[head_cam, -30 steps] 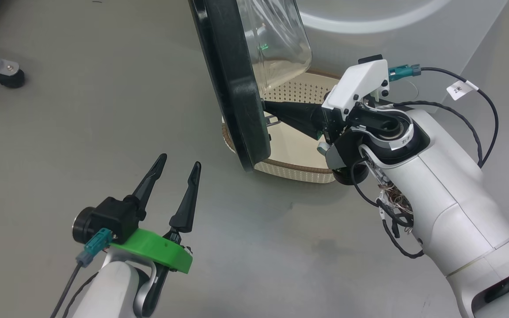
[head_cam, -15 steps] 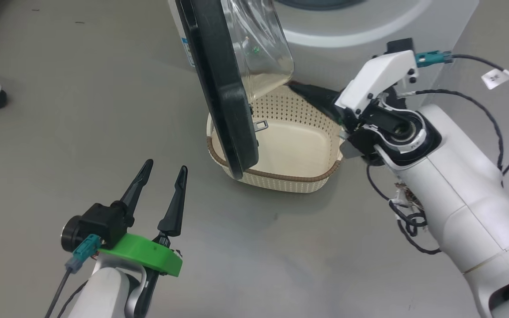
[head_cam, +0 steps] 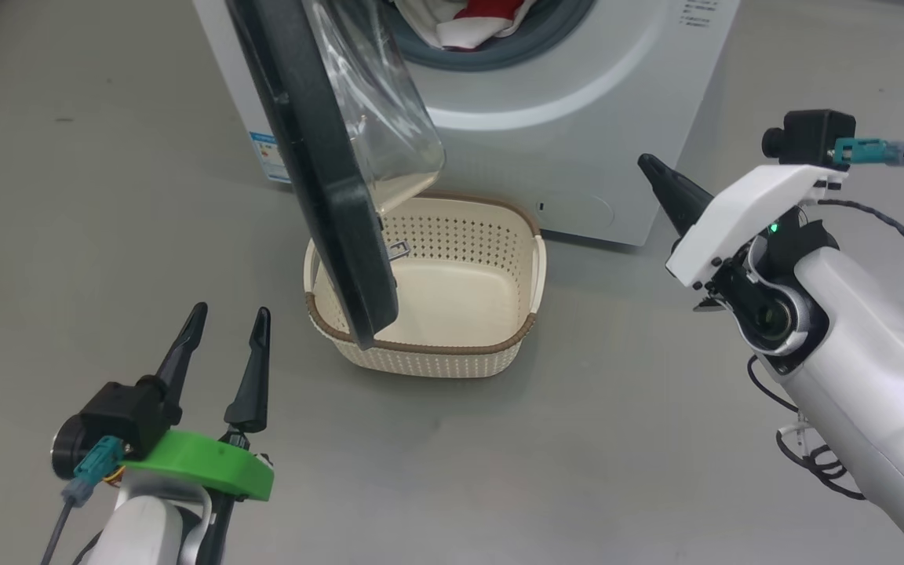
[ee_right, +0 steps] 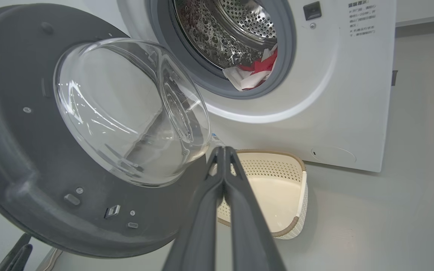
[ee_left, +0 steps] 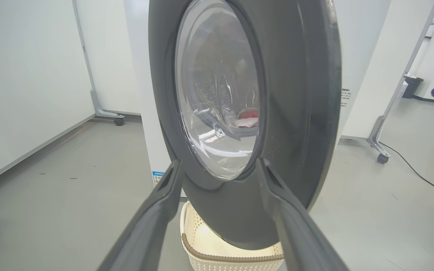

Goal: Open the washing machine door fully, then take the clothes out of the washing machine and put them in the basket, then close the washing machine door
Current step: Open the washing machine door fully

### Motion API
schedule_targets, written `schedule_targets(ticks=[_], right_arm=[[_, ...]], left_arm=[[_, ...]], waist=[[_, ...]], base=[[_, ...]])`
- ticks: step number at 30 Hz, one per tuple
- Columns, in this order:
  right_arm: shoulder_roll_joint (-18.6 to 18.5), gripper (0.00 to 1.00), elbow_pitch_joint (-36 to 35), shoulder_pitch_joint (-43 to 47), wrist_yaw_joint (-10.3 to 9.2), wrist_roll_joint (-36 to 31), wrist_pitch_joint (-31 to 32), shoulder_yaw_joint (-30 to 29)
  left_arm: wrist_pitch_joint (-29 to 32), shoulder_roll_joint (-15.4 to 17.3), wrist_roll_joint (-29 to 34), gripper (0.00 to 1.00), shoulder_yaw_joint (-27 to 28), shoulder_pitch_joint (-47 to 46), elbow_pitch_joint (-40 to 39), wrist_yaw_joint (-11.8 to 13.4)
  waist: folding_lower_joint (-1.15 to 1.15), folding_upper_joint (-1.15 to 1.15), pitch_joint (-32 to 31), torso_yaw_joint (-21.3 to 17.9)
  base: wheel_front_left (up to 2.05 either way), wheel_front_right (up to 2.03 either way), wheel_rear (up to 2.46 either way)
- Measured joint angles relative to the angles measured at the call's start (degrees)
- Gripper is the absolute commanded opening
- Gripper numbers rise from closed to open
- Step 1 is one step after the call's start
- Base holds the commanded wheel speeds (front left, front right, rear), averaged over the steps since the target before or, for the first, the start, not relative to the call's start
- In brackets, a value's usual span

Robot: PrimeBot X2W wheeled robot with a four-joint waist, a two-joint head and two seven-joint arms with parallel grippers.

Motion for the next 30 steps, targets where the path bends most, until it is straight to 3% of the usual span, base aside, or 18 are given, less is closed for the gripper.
schedule_targets(ticks=[3, 7, 17, 27, 30], right_arm=[[-1.66, 0.00, -1.08, 1.75, -0.10, -4.50, -4.21, 1.15], [-5.04, 0.00, -2.21, 4.22, -2.15, -11.81, -9.31, 3.61], [-8.11, 0.00, -5.15, 14.55, -7.89, -16.64, -21.25, 3.04], [-9.21, 0.00, -9.04, 22.87, -10.22, -20.67, -21.25, -2.67], [-9.02, 0.00, -11.87, 24.75, -10.65, -23.40, -21.16, -8.54]], left_arm=[[0.00, 0.73, 0.26, 1.00, 1.46, 0.92, -0.04, 0.00], [0.00, 1.22, 0.38, 1.00, 2.92, 1.87, -0.03, 0.02], [0.00, 1.64, 1.40, 1.00, 5.56, 4.63, -0.26, 0.08], [0.00, 1.58, 1.47, 1.00, 6.83, 6.88, -0.53, 0.54], [0.00, 1.52, 1.48, 1.00, 7.03, 7.01, -0.76, 0.54]], waist=[[0.00, 0.00, -0.98, -1.79], [0.00, 0.00, -2.23, -4.23], [0.00, 0.00, -4.92, -9.55], [0.00, 0.00, -7.25, -13.15], [0.00, 0.00, -7.42, -13.70]], base=[[0.00, 0.00, 0.00], [0.00, 0.00, 0.00], [0.00, 0.00, 0.00], [0.00, 0.00, 0.00], [0.00, 0.00, 0.00]])
